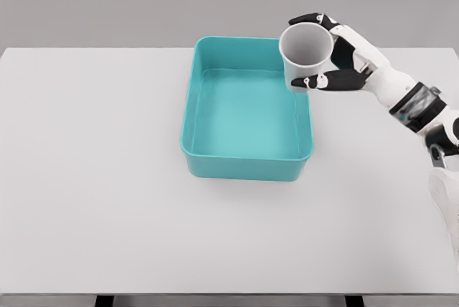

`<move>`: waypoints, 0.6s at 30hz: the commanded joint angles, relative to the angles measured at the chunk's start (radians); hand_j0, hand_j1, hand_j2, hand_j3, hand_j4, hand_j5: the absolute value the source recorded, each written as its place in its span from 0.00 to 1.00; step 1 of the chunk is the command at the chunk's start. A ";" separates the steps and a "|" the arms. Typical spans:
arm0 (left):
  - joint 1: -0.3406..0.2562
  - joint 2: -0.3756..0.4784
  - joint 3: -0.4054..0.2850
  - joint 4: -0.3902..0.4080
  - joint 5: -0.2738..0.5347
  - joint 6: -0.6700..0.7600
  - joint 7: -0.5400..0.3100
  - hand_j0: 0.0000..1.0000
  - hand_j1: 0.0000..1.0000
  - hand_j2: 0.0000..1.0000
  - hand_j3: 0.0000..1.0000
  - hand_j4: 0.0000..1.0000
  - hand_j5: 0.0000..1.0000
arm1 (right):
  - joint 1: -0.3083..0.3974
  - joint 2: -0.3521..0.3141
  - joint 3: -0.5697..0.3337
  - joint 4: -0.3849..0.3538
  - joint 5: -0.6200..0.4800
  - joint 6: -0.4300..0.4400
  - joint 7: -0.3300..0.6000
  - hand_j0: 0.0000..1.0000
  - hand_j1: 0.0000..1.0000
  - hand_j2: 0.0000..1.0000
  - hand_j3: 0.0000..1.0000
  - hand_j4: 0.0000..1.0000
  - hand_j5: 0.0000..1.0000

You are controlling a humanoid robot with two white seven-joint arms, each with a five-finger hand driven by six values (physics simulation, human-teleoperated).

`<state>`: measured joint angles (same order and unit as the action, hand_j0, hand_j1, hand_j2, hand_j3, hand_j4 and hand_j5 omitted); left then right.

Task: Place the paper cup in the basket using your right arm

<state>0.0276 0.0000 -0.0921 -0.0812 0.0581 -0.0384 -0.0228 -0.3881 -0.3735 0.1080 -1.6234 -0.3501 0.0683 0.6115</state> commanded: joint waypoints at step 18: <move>0.000 0.000 0.000 0.000 0.000 0.000 0.000 1.00 1.00 1.00 1.00 1.00 1.00 | -0.140 0.047 0.179 0.074 0.164 0.002 -0.001 0.49 0.49 0.49 0.49 0.49 0.49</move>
<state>0.0276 0.0000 -0.0921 -0.0813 0.0579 -0.0384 -0.0229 -0.5353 -0.3253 0.2660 -1.5498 -0.2023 0.0716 0.6115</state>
